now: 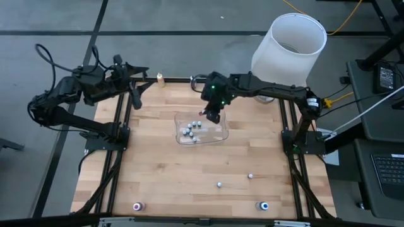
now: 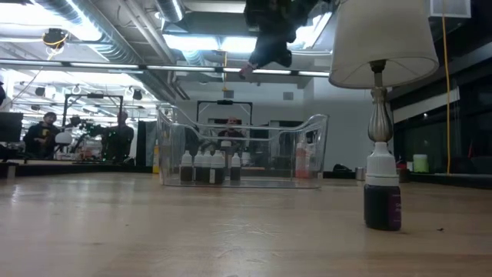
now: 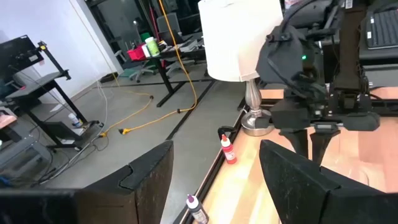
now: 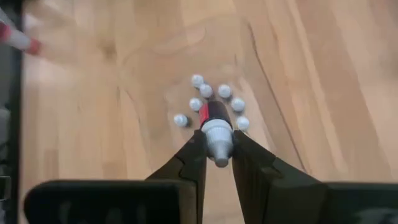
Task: Pick & Place food coloring
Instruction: Put the pink food coloring bottle into the transparent bin
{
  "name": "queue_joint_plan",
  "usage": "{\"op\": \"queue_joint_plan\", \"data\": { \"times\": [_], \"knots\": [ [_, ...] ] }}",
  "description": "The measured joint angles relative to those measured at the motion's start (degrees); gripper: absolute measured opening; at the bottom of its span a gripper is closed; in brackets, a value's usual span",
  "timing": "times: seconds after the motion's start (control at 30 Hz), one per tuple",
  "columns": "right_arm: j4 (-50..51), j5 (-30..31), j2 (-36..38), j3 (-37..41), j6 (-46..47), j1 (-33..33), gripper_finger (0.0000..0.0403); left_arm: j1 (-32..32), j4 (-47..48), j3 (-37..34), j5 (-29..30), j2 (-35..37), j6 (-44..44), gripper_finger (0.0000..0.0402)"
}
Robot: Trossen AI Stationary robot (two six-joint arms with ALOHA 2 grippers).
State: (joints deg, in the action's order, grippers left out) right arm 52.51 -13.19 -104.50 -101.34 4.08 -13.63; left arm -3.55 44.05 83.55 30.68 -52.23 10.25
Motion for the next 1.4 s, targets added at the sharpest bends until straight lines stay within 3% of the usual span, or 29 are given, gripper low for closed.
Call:
{"op": "queue_joint_plan", "data": {
  "times": [0.13,0.57,1.07,1.4],
  "knots": [
    [-0.1,3.1,-2.0,0.0,0.0,1.4,0.0065,0.0,0.0,0.0,0.2,0.0,0.5,0.0229],
    [0.1,2.6,-10.7,0.0,1.5,4.9,0.0065,0.0,-0.1,0.0,0.7,0.0,0.1,0.0226],
    [1.9,6.0,-12.9,-0.2,6.6,6.8,0.0065,0.0,0.8,0.0,0.6,0.0,0.0,0.0222],
    [16.3,9.1,-24.8,-18.4,10.5,7.1,0.0065,0.0,0.8,0.0,-0.2,0.0,0.0,0.0220]
  ]
}}
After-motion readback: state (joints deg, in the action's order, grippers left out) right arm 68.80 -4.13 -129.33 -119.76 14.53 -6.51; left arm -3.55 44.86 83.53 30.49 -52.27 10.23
